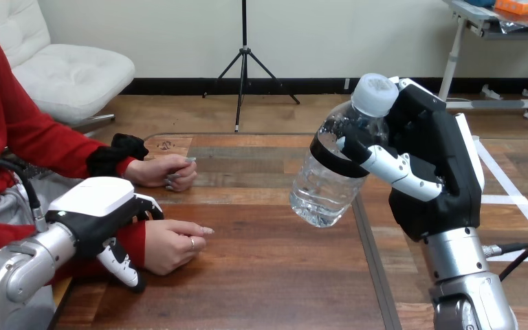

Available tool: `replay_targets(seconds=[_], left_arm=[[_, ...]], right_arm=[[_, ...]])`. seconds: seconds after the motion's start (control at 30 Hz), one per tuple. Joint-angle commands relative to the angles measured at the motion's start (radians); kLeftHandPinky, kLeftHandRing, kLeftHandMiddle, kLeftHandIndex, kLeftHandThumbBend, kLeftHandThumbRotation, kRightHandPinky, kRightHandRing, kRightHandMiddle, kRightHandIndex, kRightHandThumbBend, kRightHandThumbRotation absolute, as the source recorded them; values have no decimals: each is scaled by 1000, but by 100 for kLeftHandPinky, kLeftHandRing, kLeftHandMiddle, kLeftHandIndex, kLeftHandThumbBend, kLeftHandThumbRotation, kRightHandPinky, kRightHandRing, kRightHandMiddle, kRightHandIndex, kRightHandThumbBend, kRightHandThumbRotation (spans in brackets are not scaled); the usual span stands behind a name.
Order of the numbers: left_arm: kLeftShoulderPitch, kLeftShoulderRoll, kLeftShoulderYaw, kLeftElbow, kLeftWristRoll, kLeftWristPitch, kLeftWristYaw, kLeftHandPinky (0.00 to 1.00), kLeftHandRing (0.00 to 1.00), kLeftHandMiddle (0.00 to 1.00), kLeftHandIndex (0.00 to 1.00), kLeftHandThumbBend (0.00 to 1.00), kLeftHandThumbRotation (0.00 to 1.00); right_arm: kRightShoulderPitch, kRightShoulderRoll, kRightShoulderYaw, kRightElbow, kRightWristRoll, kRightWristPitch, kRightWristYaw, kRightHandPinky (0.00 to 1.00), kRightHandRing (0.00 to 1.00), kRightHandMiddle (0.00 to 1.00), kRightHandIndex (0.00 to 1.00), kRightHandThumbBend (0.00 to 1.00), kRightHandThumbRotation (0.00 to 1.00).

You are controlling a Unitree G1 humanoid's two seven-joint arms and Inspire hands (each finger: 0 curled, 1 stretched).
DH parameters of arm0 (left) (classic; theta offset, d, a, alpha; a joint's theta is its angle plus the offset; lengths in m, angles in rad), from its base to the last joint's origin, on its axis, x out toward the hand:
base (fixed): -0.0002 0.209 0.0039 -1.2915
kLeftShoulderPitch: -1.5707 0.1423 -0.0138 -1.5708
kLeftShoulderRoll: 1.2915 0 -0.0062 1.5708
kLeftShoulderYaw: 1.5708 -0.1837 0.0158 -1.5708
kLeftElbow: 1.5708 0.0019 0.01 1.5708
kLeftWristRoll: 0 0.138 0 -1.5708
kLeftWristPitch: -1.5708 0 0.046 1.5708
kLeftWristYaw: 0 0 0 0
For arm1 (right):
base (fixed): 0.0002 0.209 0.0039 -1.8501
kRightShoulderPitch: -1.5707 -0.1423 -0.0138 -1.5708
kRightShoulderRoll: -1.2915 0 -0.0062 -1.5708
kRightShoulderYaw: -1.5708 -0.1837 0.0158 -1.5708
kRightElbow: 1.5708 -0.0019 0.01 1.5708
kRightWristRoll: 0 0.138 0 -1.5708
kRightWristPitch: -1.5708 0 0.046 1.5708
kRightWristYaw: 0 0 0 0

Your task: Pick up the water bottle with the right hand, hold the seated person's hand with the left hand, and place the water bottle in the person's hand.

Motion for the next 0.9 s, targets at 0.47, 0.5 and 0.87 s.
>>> replay_targets(seconds=[0.47, 0.5, 0.87], left_arm=[[-47, -6, -40, 0, 25, 3, -13, 47, 49, 54, 55, 98, 3], [-47, -6, -41, 0, 26, 4, -14, 46, 48, 53, 55, 98, 3], [-49, 6, -42, 2, 19, -11, -29, 40, 45, 50, 52, 97, 0]], right_arm=[[-36, 5, 8, -93, 37, -2, 2, 27, 33, 41, 43, 74, 0], [-36, 4, 9, -93, 37, -1, 3, 27, 33, 41, 43, 74, 0], [-30, 3, 12, -113, 43, 6, 0, 25, 32, 40, 43, 74, 0]])
